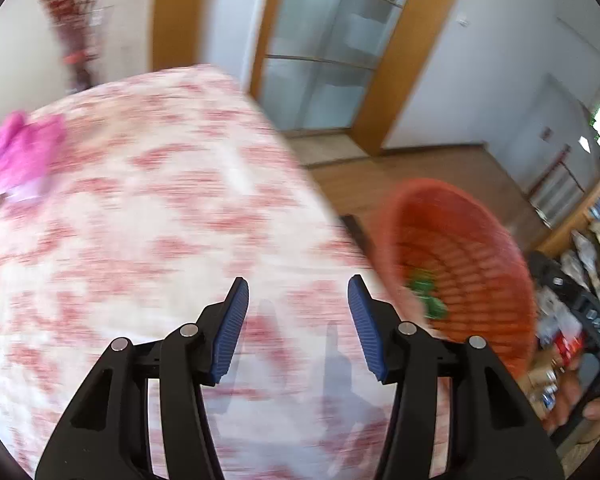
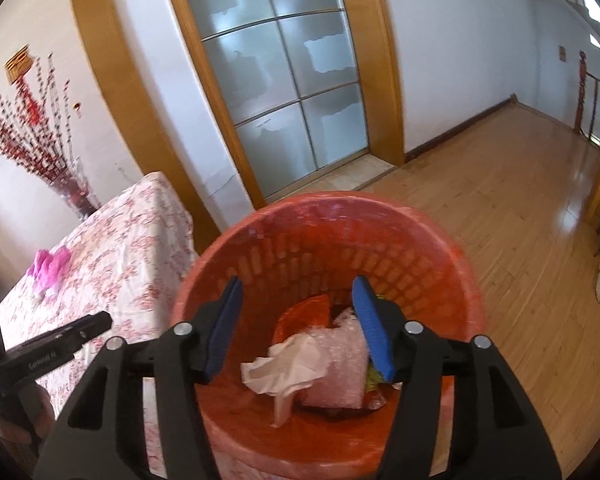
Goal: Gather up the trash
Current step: 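Carry the tissue and green bag over the wastebasket and open both grippers, then move back to the table and close the right gripper on the pink bag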
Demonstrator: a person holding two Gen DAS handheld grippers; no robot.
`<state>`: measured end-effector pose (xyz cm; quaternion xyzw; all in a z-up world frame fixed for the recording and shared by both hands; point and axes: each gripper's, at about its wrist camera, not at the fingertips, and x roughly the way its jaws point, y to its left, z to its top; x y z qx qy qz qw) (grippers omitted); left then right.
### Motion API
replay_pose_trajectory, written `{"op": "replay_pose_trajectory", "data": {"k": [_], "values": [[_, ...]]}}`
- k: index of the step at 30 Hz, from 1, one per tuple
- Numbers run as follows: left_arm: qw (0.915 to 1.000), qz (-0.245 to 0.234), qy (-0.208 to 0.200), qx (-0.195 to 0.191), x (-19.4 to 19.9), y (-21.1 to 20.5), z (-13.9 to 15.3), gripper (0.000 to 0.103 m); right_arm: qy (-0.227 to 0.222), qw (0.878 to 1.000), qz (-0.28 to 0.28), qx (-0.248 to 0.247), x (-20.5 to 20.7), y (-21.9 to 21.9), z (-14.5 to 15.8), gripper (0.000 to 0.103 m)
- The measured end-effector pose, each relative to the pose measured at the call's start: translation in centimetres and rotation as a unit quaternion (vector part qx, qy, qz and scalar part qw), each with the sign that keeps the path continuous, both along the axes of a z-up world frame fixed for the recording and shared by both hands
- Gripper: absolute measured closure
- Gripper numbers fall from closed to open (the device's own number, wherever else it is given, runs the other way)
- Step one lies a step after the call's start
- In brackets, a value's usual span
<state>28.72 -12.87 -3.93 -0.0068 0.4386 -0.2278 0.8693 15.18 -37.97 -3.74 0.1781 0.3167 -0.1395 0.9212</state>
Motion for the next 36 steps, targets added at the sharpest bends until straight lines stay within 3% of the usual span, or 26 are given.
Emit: {"op": "replay_pose_trajectory", "data": {"k": [6,14,23,30,36], "values": [[0.9962,0.083,-0.008,0.023,1.3,6.8,-0.5,0.044,0.006,0.999,0.037,-0.003,2.2,3.4,0.2,0.042],[0.9845,0.171,-0.028,0.028,1.2,15.1,0.2,0.041,0.011,0.994,0.106,-0.015,6.9,10.1,1.0,0.042],[0.9673,0.244,-0.055,0.044,0.8,22.9,1.1,0.036,0.005,0.976,0.219,-0.015,15.4,21.8,2.0,0.042],[0.9533,0.293,-0.061,0.043,0.5,28.1,1.0,0.036,0.014,0.954,0.297,-0.031,22.3,31.8,2.4,0.043],[0.9465,0.317,-0.051,0.026,0.3,31.1,0.6,0.036,0.04,0.943,0.327,-0.044,27.4,37.3,1.2,0.054]]}}
